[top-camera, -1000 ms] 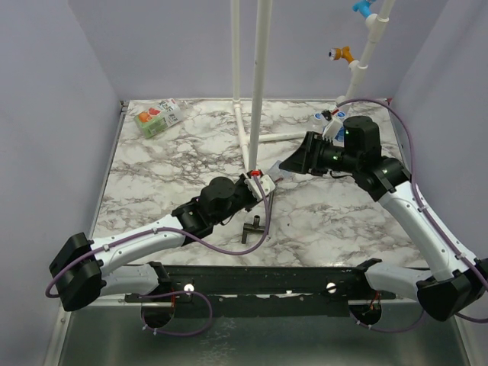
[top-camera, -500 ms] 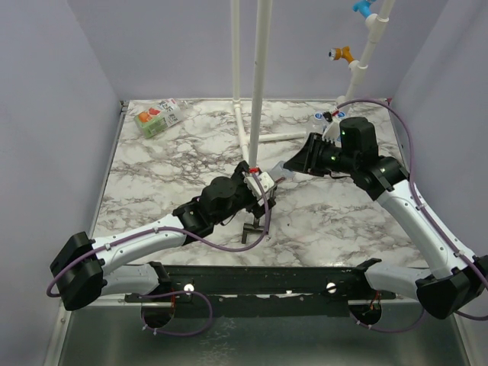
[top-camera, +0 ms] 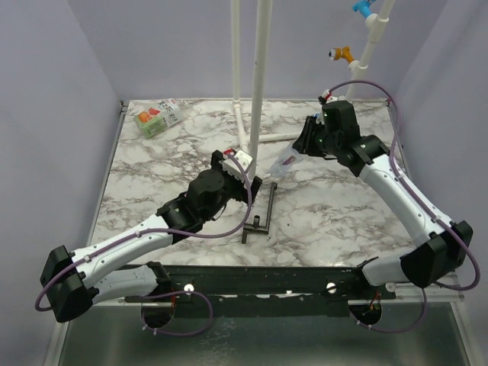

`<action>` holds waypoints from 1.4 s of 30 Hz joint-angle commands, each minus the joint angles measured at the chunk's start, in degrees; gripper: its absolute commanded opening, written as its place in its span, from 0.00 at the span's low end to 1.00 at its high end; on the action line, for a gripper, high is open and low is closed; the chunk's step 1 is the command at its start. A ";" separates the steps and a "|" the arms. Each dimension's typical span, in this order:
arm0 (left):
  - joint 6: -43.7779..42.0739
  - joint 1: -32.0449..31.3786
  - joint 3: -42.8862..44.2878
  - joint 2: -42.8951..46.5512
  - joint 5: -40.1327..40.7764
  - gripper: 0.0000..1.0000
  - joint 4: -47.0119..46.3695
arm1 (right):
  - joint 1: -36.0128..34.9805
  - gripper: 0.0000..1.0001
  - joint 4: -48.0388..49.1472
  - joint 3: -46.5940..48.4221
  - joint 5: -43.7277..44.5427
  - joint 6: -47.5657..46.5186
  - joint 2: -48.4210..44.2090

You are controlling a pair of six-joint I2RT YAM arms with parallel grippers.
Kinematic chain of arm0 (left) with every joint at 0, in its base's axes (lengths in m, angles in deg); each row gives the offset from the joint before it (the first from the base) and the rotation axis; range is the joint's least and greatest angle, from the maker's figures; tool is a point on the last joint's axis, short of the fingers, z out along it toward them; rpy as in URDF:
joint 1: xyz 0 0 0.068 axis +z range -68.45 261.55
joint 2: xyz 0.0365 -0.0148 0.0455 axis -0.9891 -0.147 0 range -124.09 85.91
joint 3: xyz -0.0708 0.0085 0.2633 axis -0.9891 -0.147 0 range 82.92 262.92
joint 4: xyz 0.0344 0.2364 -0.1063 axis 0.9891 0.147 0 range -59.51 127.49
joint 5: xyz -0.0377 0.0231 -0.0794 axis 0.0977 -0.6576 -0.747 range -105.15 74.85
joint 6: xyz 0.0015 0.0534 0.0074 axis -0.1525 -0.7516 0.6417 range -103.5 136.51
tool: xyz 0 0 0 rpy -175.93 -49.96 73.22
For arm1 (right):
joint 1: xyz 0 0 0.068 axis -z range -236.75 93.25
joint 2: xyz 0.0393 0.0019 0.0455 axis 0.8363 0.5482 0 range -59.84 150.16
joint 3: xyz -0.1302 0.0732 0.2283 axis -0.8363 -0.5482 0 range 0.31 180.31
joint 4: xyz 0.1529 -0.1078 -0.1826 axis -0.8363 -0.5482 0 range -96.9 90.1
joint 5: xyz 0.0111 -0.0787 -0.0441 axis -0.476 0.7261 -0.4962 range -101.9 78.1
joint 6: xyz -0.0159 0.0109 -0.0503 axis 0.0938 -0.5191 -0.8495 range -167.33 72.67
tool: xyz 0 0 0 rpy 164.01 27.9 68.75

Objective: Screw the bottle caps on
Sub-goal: Place the plastic bottle at the center of the board.

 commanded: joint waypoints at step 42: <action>10.39 7.60 2.02 12.94 5.24 0.99 13.37 | -3.56 0.38 7.64 18.54 19.00 -16.97 32.29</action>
